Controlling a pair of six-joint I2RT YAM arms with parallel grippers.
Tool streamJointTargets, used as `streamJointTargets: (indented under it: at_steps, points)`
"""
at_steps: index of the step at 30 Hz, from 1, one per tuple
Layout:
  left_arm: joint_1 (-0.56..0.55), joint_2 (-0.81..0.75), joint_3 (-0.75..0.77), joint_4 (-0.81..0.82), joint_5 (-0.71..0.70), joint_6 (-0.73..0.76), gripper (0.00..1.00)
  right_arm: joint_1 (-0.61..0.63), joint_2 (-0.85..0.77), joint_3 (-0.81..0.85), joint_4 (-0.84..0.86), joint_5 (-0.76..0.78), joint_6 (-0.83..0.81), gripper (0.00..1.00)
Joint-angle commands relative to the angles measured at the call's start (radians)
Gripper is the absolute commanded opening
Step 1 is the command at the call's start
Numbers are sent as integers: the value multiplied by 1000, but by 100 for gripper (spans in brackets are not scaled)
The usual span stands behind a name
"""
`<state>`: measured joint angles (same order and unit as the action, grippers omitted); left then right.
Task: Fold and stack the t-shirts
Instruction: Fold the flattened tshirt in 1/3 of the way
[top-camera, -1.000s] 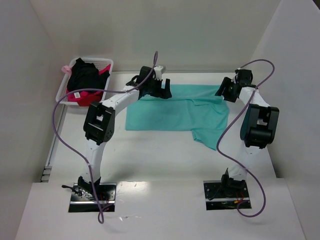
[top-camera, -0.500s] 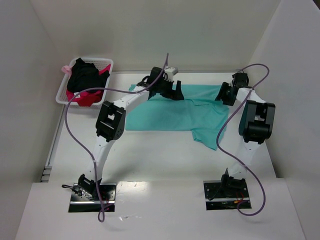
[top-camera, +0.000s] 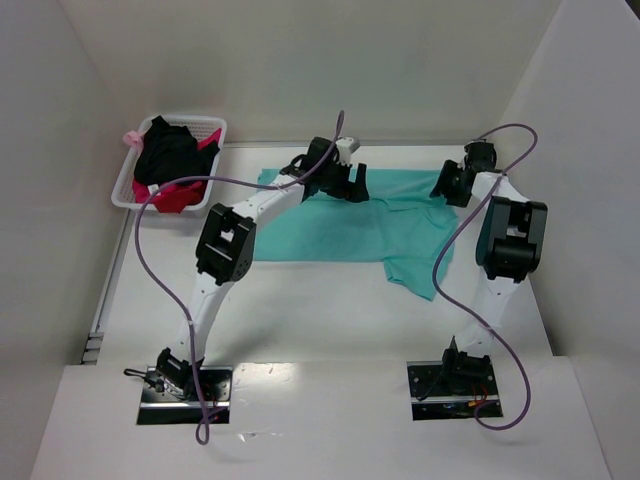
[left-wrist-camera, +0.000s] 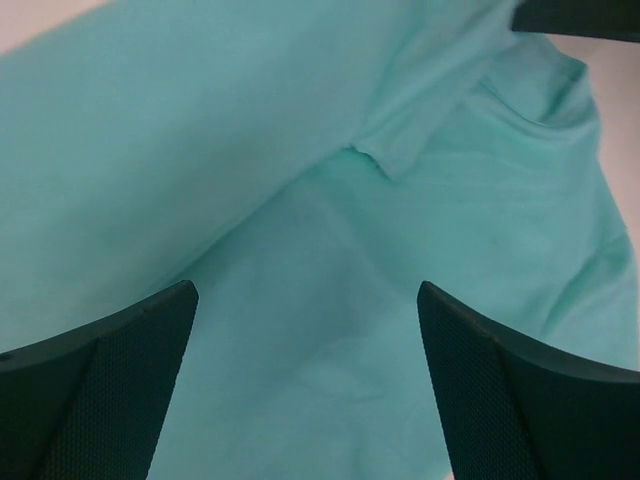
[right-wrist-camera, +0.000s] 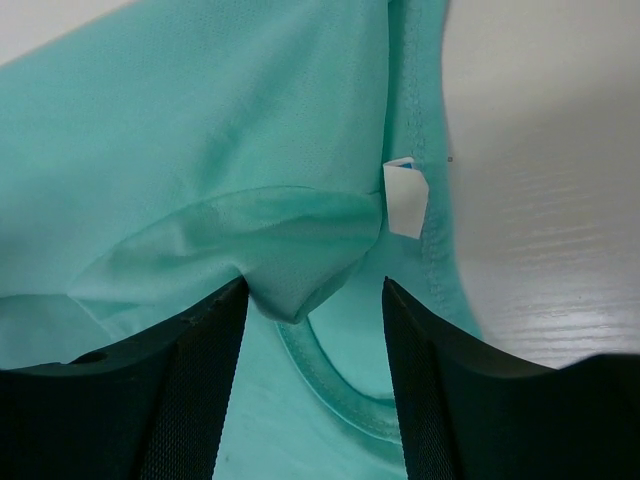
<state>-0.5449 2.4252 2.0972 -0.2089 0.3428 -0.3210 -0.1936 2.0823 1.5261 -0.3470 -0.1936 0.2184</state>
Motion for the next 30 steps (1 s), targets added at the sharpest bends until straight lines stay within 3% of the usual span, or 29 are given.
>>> streamJointTargets:
  at_steps: [1,7,15,23,30]
  points:
    - [5,-17,14,6,-100,-10,98,10,28,57,60,-10,15,62]
    - [48,-26,-6,-3,-194,-20,98,10,70,121,60,-44,36,61]
    - [132,-44,-49,6,-197,-49,98,10,123,164,40,-73,45,61]
    - [151,-55,-78,26,-197,-40,98,10,55,106,19,-40,36,80]
    - [169,-55,-78,26,-197,-39,98,10,2,45,40,-50,36,82]
